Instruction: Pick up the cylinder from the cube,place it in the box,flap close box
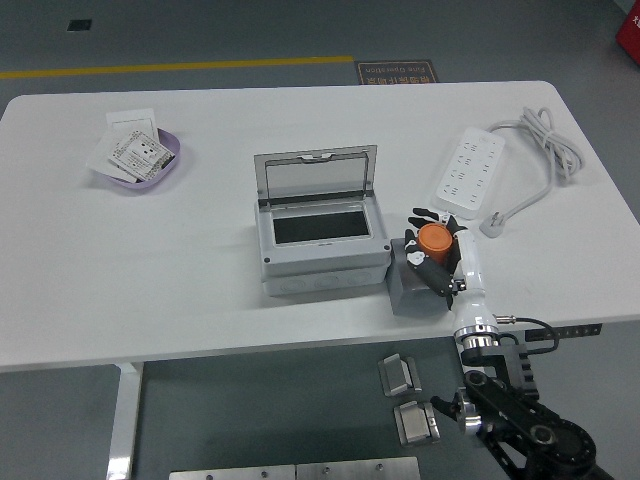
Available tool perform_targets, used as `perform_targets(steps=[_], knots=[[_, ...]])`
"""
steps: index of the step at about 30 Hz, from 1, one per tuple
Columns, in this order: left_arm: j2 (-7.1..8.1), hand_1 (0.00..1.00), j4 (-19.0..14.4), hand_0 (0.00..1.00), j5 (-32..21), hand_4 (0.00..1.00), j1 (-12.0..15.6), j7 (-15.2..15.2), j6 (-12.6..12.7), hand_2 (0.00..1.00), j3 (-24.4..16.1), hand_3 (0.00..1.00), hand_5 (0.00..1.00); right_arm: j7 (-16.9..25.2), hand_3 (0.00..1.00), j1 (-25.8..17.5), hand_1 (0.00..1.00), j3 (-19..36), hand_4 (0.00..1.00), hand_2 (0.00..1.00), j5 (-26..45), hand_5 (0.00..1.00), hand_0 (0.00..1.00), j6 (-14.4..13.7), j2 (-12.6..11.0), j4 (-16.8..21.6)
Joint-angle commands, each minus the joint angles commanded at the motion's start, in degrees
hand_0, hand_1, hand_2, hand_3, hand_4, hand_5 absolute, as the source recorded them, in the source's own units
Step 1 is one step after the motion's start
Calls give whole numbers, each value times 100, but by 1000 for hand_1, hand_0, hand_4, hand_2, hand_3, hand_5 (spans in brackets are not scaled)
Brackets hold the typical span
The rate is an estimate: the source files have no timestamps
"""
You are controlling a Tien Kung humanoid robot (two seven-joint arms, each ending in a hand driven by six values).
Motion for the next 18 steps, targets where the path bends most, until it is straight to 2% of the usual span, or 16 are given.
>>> perform_targets(steps=[4,5,10,11,16,17,18], knots=[[0,640,0,641,-13,675,1,-11,1,460,6,612,318,-60,602,5,658,0,107,598,-38,5,739,-17,-1,13],[0,640,0,641,-20,676,1,-16,2,460,9,611,317,-77,506,7,593,0,2,530,-48,2,640,-21,-1,17],[3,640,0,641,-53,676,-2,-45,6,460,24,611,317,-202,506,21,593,-4,2,530,-171,2,640,-85,-14,64],[4,640,0,641,-60,676,-2,-51,6,461,28,612,316,-223,448,25,531,-2,2,489,-202,2,542,-102,-18,80],[3,640,0,641,-75,676,1,-67,5,461,45,612,316,-338,448,52,531,27,2,489,-427,2,542,-201,-41,192],[3,640,0,641,-78,677,2,-67,5,461,46,612,315,-355,386,57,415,30,2,447,-466,2,474,-217,-45,211],[4,640,0,641,-81,677,2,-68,4,461,49,612,315,-374,386,61,415,33,2,447,-511,2,474,-234,-48,233]])
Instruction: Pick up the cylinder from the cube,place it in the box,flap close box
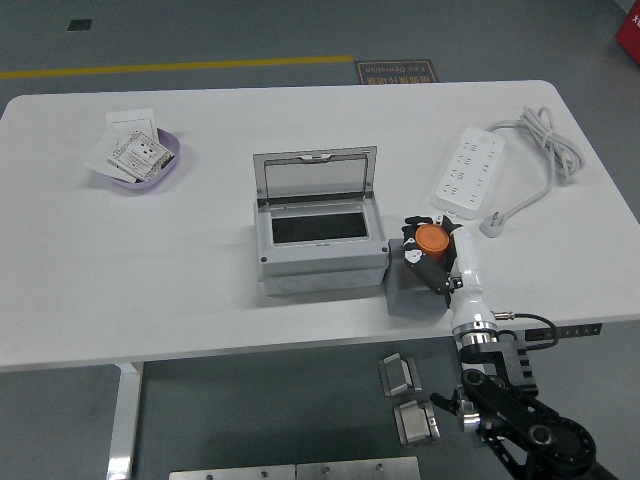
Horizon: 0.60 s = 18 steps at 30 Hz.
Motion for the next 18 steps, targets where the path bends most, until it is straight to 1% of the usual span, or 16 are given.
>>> perform_targets(steps=[4,5,10,11,15,18], knots=[[3,640,0,641,1,677,0,-1,-1,461,0,612,315,-55,386,8,415,3,2,447,-147,2,474,-61,-11,68],[4,640,0,641,2,678,0,0,-2,464,2,613,315,-64,309,10,260,4,2,330,-178,2,418,-77,-13,80],[4,640,0,641,6,678,-4,0,-6,464,10,613,315,-135,309,36,260,14,2,330,-341,2,418,-152,-28,127],[3,640,0,641,5,679,-5,0,-7,467,13,613,316,-158,277,42,216,12,2,232,-381,2,416,-171,-36,143],[1,640,0,641,10,679,-3,6,-8,467,13,613,316,-381,277,103,216,-27,2,232,-726,2,416,-309,-104,280],[5,640,0,641,31,679,1,21,-8,468,-6,613,317,-690,280,253,217,-113,2,233,-1082,2,416,-417,-200,417]])
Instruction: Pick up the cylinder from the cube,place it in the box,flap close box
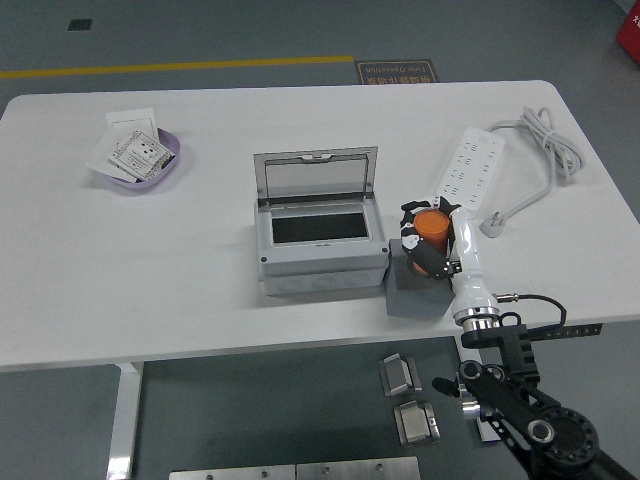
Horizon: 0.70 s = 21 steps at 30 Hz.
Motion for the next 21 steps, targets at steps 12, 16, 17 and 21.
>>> perform_targets(steps=[12,16,17,21], knots=[[50,640,0,641,161,683,-5,134,15,470,-183,613,321,-1683,287,1334,209,-822,2,229,-2030,2,383,367,-110,-127],[81,640,0,641,228,683,-8,218,27,470,-272,613,321,-2215,287,1791,209,-1117,2,229,-2669,2,383,642,9,-339],[90,640,0,641,244,684,-8,236,30,472,-294,613,320,-2329,289,1893,207,-1185,2,229,-2803,2,369,703,38,-390],[130,640,0,641,289,684,-5,290,41,472,-353,613,320,-2749,289,2305,207,-1479,2,229,-3307,2,369,903,157,-619]])
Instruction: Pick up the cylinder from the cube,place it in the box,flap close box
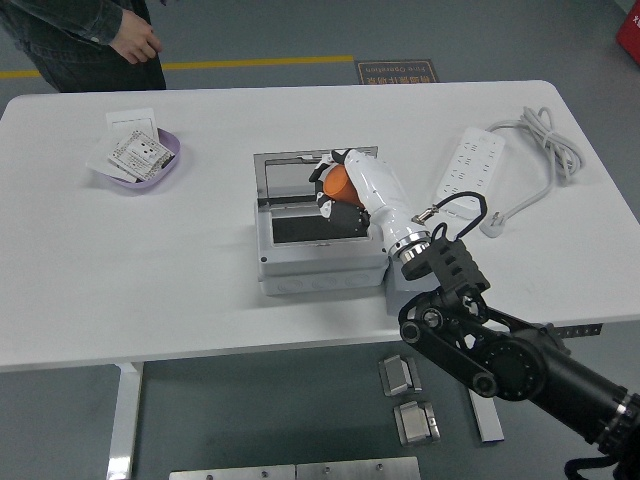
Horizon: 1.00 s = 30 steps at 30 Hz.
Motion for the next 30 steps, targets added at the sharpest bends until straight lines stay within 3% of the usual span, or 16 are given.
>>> perform_targets(steps=[7,18,30], knots=[[15,639,0,641,11,685,-15,9,-4,472,2,613,322,-191,289,430,207,-460,2,229,-180,2,362,171,161,-360],[17,639,0,641,5,686,-69,-41,-22,472,59,613,328,-223,288,858,206,-1150,2,230,73,2,358,450,169,-806],[27,638,0,641,-12,688,-138,-120,-45,471,132,613,332,81,284,967,224,-1124,2,275,181,2,371,697,157,-1077]])
